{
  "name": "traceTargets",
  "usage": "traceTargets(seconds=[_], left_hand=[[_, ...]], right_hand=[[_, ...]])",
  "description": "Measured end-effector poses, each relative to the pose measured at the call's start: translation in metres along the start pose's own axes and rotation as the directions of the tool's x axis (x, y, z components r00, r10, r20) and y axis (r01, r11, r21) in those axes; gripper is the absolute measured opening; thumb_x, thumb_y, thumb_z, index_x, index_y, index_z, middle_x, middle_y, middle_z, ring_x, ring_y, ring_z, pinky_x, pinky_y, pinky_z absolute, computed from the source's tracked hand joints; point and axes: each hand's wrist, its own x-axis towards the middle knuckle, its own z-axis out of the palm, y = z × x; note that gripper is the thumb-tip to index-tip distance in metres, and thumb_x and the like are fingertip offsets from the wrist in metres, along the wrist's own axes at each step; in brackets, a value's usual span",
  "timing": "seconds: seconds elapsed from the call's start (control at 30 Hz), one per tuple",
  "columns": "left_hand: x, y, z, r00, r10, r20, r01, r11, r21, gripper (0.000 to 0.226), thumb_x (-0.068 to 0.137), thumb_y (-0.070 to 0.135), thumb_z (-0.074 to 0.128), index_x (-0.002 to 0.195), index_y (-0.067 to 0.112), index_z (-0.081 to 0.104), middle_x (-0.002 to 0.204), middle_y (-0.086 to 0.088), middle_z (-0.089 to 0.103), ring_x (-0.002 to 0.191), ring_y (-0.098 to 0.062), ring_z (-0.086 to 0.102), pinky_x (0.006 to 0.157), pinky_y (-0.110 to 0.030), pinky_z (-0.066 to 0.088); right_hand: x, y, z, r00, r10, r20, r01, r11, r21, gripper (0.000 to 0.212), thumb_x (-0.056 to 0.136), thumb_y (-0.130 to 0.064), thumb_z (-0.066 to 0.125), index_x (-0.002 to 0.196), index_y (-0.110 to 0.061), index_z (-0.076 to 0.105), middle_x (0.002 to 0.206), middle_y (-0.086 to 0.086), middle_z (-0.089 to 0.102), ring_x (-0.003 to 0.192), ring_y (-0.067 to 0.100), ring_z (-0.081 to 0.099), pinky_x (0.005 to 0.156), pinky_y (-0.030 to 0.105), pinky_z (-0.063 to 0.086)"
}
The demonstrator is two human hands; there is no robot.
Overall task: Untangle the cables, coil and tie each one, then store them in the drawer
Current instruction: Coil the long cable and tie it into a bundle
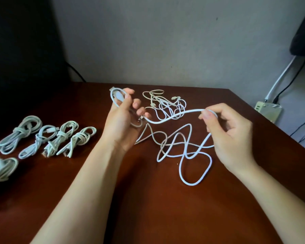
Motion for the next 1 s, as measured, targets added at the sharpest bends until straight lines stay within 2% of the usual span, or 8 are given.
traceTargets(seconds=[0.13,0.3,0.47,0.63,0.73,0.87,0.93,1.0], left_hand=[[-0.002,-0.006,0.000,0.991,-0.122,-0.050,0.127,0.985,0.114,0.020,0.104,0.020,0.033,0.098,0.018,0.052,0.063,0.002,0.039,0.045,-0.008,0.038,0.048,-0.022,0.045],[-0.007,-0.008,0.008,0.997,-0.079,0.016,0.069,0.935,0.347,0.018,0.103,0.024,0.038,0.103,0.021,0.056,0.067,0.003,0.034,0.051,-0.008,0.031,0.042,-0.016,0.032],[-0.017,-0.016,0.016,0.984,-0.043,0.175,-0.105,0.653,0.750,0.023,0.097,0.042,0.041,0.106,0.027,0.057,0.068,0.007,0.034,0.053,-0.006,0.033,0.043,-0.016,0.028],[-0.029,-0.014,0.026,0.895,-0.246,0.372,-0.172,0.578,0.798,0.064,0.081,0.071,0.021,0.107,0.027,0.059,0.081,-0.004,0.046,0.066,-0.017,0.040,0.055,-0.026,0.034],[-0.033,-0.013,0.029,0.840,-0.349,0.416,-0.145,0.594,0.791,0.058,0.076,0.078,0.021,0.086,0.040,0.064,0.056,0.013,0.044,0.044,-0.004,0.034,0.042,-0.015,0.029],[-0.033,-0.011,0.028,0.718,-0.408,0.563,-0.272,0.580,0.768,0.021,0.078,0.051,0.064,0.091,0.034,0.061,0.066,0.014,0.049,0.059,-0.002,0.044,0.053,-0.017,0.040],[-0.030,-0.013,0.024,0.681,-0.432,0.591,-0.283,0.589,0.757,0.035,0.071,0.023,0.076,0.101,0.023,0.056,0.082,0.010,0.049,0.078,-0.006,0.047,0.071,-0.022,0.045],[-0.030,-0.014,0.023,0.670,-0.456,0.586,-0.255,0.601,0.758,0.037,0.071,0.006,0.070,0.097,0.027,0.054,0.081,0.007,0.046,0.074,-0.008,0.045,0.067,-0.020,0.043]], right_hand=[[-0.002,-0.003,-0.001,0.975,-0.218,-0.032,0.210,0.963,-0.169,0.022,0.092,-0.013,0.056,0.080,-0.001,0.070,0.069,-0.012,0.056,0.069,-0.011,0.050,0.066,0.004,0.032],[-0.003,-0.003,-0.001,0.952,-0.307,-0.001,0.300,0.932,-0.201,0.024,0.091,-0.013,0.057,0.076,0.002,0.070,0.061,0.007,0.062,0.059,0.017,0.052,0.058,0.017,0.039],[-0.003,-0.010,0.003,0.931,-0.364,0.012,0.361,0.917,-0.168,0.026,0.091,-0.014,0.058,0.076,0.003,0.071,0.068,-0.003,0.059,0.065,0.009,0.054,0.066,0.007,0.038],[-0.004,-0.012,0.001,0.917,-0.397,-0.044,0.382,0.903,-0.195,0.030,0.094,-0.016,0.057,0.077,0.004,0.072,0.065,0.007,0.065,0.058,0.014,0.049,0.062,0.012,0.037],[-0.003,-0.011,0.000,0.918,-0.390,-0.074,0.372,0.909,-0.186,0.024,0.091,-0.012,0.059,0.076,0.002,0.072,0.071,-0.009,0.061,0.068,-0.001,0.055,0.067,0.008,0.036],[-0.004,-0.006,0.000,0.931,-0.352,-0.094,0.332,0.926,-0.181,0.019,0.089,-0.010,0.062,0.077,0.002,0.071,0.074,-0.014,0.055,0.073,-0.015,0.049,0.071,0.004,0.035],[-0.005,-0.005,0.000,0.936,-0.335,-0.109,0.310,0.931,-0.194,0.019,0.089,-0.010,0.062,0.078,0.000,0.071,0.073,-0.011,0.057,0.073,-0.018,0.049,0.070,0.003,0.034],[-0.004,-0.005,0.000,0.939,-0.322,-0.122,0.294,0.934,-0.205,0.016,0.088,-0.011,0.063,0.078,-0.001,0.071,0.073,-0.011,0.058,0.073,-0.021,0.049,0.070,0.001,0.034]])
